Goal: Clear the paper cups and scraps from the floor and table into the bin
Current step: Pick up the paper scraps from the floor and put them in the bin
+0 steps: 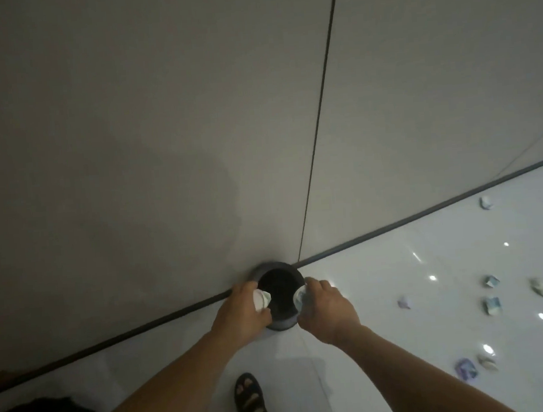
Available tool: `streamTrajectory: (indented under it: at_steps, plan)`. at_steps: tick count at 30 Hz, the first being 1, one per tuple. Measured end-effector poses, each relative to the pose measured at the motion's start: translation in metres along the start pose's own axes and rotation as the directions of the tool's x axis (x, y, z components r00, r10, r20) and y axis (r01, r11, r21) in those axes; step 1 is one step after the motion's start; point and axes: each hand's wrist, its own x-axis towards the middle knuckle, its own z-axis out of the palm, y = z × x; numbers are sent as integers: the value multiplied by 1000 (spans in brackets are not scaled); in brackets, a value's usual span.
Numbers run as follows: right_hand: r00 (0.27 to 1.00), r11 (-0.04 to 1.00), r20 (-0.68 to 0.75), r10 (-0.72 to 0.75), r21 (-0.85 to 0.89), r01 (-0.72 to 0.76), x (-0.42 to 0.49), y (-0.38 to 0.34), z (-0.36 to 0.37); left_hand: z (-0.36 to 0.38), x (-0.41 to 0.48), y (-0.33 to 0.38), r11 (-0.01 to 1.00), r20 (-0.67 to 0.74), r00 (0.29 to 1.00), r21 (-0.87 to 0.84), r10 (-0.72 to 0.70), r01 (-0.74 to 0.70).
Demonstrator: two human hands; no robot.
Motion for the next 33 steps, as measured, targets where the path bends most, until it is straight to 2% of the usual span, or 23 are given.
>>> streamTrajectory:
  at_steps: [10,14,18,20,25,29,33]
  plan:
    - [976,970,65,205,119,-212,185,76,171,125,204,-94,998,94,995,55,-42,37]
    - [959,933,73,275,220,-284,234,102,229,178,252,-126,995,119,988,16,-95,93]
    - [959,906,115,259,315,-282,256,119,261,208,267,-152,992,160,981,-34,-111,118]
    - [963,916,120,241,299,-267,254,125,263,212,265,-156,995,135,986,1,-97,98]
    - [965,947,142,219,209,-245,230,120,226,184,261,-124,974,105,994,225,-44,20]
    - [979,959,63,193,200,-202,202,102,158,138,248,-60,929,99,989,345,106,-135]
    - [973,955,7,231,188,-228,158,84,85,93,222,4,861,138,962,430,236,-273]
